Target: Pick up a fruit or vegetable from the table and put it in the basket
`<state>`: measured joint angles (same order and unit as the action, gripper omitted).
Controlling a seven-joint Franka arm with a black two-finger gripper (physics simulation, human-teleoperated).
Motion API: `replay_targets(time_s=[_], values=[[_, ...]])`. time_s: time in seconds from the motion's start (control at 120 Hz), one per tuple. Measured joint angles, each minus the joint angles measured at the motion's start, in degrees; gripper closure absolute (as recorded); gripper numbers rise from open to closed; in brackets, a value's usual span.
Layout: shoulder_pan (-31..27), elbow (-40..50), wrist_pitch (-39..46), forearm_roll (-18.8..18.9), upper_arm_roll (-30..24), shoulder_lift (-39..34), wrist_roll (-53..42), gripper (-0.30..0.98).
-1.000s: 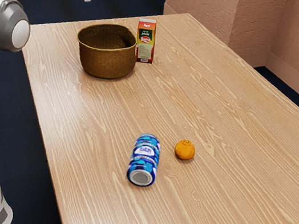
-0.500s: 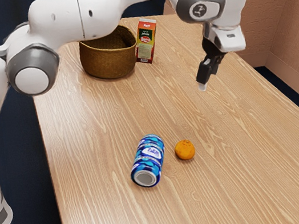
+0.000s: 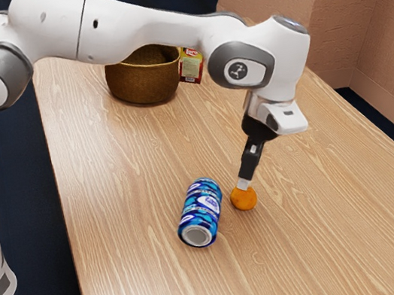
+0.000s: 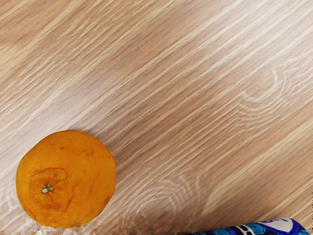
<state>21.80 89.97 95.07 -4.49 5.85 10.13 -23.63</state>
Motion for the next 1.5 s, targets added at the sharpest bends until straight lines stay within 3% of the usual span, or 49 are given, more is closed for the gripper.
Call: replay_targets(time_s=[0.2, 0.3, 0.467, 0.567, 1.033, 1.5], values=[[2.73, 3.04, -3.89, -1.72, 0.58, -2.72, 5.52, 0.02], [3.89, 10.03, -0.82, -2.02, 2.10, -7.65, 7.89, 0.02], [2.20, 12.02, 9.16, -2.20, 3.48, -8.43, 11.04, 0.02], [0.79, 13.22, 11.71, -2.43, 3.36, -8.29, 12.60, 0.02], [3.49, 13.55, 4.00, -3.64, 3.33, -6.15, 14.03, 0.02], [0.66, 13.42, 12.11, -2.45, 3.55, -1.72, 13.64, 0.02]])
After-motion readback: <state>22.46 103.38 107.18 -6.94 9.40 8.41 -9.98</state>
